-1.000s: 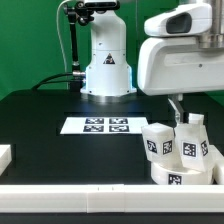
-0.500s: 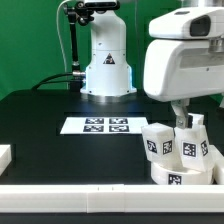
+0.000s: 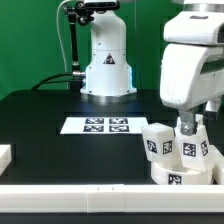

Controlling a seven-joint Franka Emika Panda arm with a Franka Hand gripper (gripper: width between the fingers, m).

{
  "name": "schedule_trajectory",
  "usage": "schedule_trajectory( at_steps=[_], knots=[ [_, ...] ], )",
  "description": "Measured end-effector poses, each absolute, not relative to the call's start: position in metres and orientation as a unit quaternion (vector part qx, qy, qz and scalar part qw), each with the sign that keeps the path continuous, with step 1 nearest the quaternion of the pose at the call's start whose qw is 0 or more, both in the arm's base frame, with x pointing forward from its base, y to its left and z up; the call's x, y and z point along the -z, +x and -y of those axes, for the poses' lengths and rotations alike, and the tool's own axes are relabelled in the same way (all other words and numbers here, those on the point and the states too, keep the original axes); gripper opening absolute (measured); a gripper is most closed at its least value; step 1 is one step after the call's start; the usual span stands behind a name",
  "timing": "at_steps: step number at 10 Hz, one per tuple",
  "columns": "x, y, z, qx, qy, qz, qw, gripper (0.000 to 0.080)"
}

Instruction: Assemble stool

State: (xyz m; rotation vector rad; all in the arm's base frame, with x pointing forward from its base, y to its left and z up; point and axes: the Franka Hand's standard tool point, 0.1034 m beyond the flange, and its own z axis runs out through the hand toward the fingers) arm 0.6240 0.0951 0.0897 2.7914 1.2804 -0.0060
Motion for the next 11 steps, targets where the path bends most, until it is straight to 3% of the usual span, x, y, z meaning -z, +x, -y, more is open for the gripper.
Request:
schedule_trajectory(
  at_steps=[3,4,5,6,7,11],
  knots=[
    [-0.0841,0.6283,-0.0931,0.003,0.919,-0.392,0.038,0.0649],
    [-0.0814,0.6309,-0.0933,0.003,0.921,-0.388,0.041,0.0526],
    [-0.0808,0.6307,-0.0931,0.003,0.922,-0.385,0.041,0.0526],
    [-0.0809,0.6309,-0.0922,0.003,0.923,-0.383,0.041,0.0369],
    [-0.081,0.631,-0.0917,0.003,0.924,-0.381,0.041,0.0334],
    [-0.081,0.6313,-0.0907,0.0,0.948,-0.316,0.041,0.0334]
  ],
)
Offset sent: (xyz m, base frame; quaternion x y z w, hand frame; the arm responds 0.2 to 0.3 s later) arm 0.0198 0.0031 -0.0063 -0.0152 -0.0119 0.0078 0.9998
